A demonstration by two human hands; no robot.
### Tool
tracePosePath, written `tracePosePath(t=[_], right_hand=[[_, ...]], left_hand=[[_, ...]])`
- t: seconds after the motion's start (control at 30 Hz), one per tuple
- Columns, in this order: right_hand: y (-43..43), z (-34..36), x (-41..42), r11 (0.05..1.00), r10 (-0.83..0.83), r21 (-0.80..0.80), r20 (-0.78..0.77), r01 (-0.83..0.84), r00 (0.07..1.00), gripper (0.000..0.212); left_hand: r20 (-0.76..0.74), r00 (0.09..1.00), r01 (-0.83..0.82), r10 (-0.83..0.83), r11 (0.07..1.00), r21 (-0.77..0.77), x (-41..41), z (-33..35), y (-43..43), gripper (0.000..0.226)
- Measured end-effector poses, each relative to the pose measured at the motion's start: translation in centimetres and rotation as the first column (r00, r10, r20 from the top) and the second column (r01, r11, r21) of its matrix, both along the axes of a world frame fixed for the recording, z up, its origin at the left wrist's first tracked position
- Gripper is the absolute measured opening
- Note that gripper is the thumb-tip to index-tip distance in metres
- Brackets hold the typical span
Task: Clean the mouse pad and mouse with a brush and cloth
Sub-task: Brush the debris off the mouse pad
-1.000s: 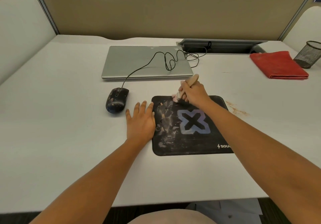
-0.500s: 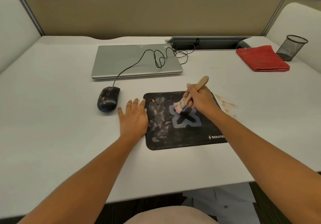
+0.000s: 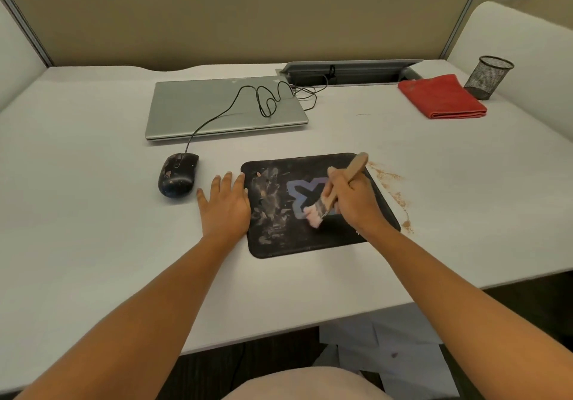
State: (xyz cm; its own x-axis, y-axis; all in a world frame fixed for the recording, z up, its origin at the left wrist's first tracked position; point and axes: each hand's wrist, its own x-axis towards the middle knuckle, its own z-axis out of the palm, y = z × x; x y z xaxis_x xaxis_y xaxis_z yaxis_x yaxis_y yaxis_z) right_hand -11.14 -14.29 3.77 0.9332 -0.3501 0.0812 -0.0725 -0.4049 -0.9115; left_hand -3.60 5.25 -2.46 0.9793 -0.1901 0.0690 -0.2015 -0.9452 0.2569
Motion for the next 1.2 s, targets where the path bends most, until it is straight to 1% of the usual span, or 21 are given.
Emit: tracePosePath(t=[0.03,0.07,0.2,0.3,0.4,0.43,0.5,0.57,0.6,0.67,0.77,0.8,0.83,0.87,0.93,0.97,1.0,1.03,1.13,1.17,1.2], right_hand=[[0.0,-0.3,-0.1,0.997,-0.073,-0.029,0.024,0.073,0.997,0.04],[0.2,-0.6,-0.4,0.994,-0.089,-0.057,0.028,0.091,0.996,0.04],[2.9,-1.3,-1.3,0.991,0.087,-0.106,0.032,-0.083,0.996,0.042],[5.4,-1.6,-1.7,0.977,0.212,-0.045,0.058,-0.209,0.976,0.045],[6.2,-1.5,-2.1,0.942,0.336,0.028,0.001,-0.336,0.942,0.046],[6.0,-1.3,-2.1,0.941,0.334,0.063,-0.003,-0.333,0.943,0.046],[5.0,-0.7,-1.8,0.962,0.228,0.145,0.045,-0.232,0.973,0.044],[4.1,-0.7,-1.6,0.986,0.079,0.141,0.092,-0.092,0.993,0.036],[3.9,-0.9,-1.7,0.991,0.04,0.123,0.095,-0.052,0.995,0.033],[4.2,-1.4,-2.0,0.992,0.06,0.107,0.071,-0.068,0.996,0.039],[5.3,-1.8,-2.3,0.968,0.23,0.104,-0.003,-0.228,0.973,0.045],[5.3,-1.5,-2.2,0.959,0.26,0.128,-0.023,-0.255,0.965,0.045],[5.2,-1.2,-1.9,0.954,0.253,0.169,-0.022,-0.246,0.967,0.044],[4.9,-0.9,-1.6,0.958,0.206,0.206,-0.007,-0.2,0.979,0.041],[4.2,-0.8,-0.9,0.977,0.047,0.209,0.008,-0.048,0.999,0.034],[4.0,-0.9,-0.8,0.981,0.004,0.193,0.001,-0.004,1.0,0.033],[4.0,-0.9,-0.9,0.983,0.01,0.182,-0.012,-0.008,1.0,0.033],[4.2,-1.1,-1.0,0.982,0.058,0.179,-0.029,-0.052,0.998,0.034],[4.5,-1.1,-1.3,0.949,0.267,0.207,-0.126,-0.238,0.955,0.042],[4.2,-0.8,-1.1,0.94,0.297,0.219,-0.15,-0.262,0.943,0.043],[3.9,-0.6,-0.8,0.942,0.278,0.234,-0.151,-0.239,0.949,0.041]], left_hand=[[-0.001,1.0,0.001,-0.001,1.0,-0.001,0.0,0.0,0.0,0.046],[-0.003,1.0,0.0,0.0,1.0,0.0,-0.1,0.0,0.0,0.046],[-0.004,1.0,0.001,-0.001,1.0,0.008,-0.1,0.1,0.0,0.047],[0.01,1.0,-0.002,0.002,1.0,0.011,-0.1,0.1,-0.1,0.046],[0.019,1.0,-0.005,0.005,1.0,0.009,-0.2,0.2,-0.1,0.046],[0.019,1.0,-0.003,0.003,1.0,0.008,-0.2,0.2,-0.1,0.046],[0.016,1.0,0.001,-0.001,1.0,0.008,-0.1,0.2,0.0,0.046],[0.01,1.0,-0.001,0.001,1.0,0.015,-0.1,0.1,0.0,0.047],[0.008,1.0,-0.002,0.002,1.0,0.018,-0.2,0.1,0.0,0.047],[0.007,1.0,-0.001,0.001,1.0,0.017,-0.2,0.1,0.0,0.047],[0.01,1.0,-0.001,0.001,1.0,0.015,-0.2,0.2,0.0,0.047],[0.009,1.0,-0.002,0.002,1.0,0.019,-0.2,0.2,0.0,0.047],[0.007,1.0,-0.003,0.003,1.0,0.023,-0.2,0.2,0.0,0.047],[0.003,1.0,-0.002,0.002,1.0,0.025,-0.2,0.2,0.0,0.047],[-0.005,1.0,-0.003,0.003,1.0,0.026,-0.2,0.2,0.1,0.048],[-0.005,1.0,-0.004,0.004,1.0,0.026,-0.2,0.1,0.1,0.048],[-0.005,1.0,-0.003,0.003,1.0,0.026,-0.2,0.1,0.1,0.048],[-0.004,1.0,0.001,0.0,1.0,0.025,-0.2,0.1,0.1,0.048],[-0.007,1.0,0.003,-0.003,1.0,0.027,-0.1,0.0,0.2,0.048],[-0.009,1.0,0.004,-0.004,1.0,0.027,-0.1,0.0,0.2,0.048],[-0.009,1.0,0.007,-0.007,1.0,0.027,-0.1,0.0,0.2,0.048]])
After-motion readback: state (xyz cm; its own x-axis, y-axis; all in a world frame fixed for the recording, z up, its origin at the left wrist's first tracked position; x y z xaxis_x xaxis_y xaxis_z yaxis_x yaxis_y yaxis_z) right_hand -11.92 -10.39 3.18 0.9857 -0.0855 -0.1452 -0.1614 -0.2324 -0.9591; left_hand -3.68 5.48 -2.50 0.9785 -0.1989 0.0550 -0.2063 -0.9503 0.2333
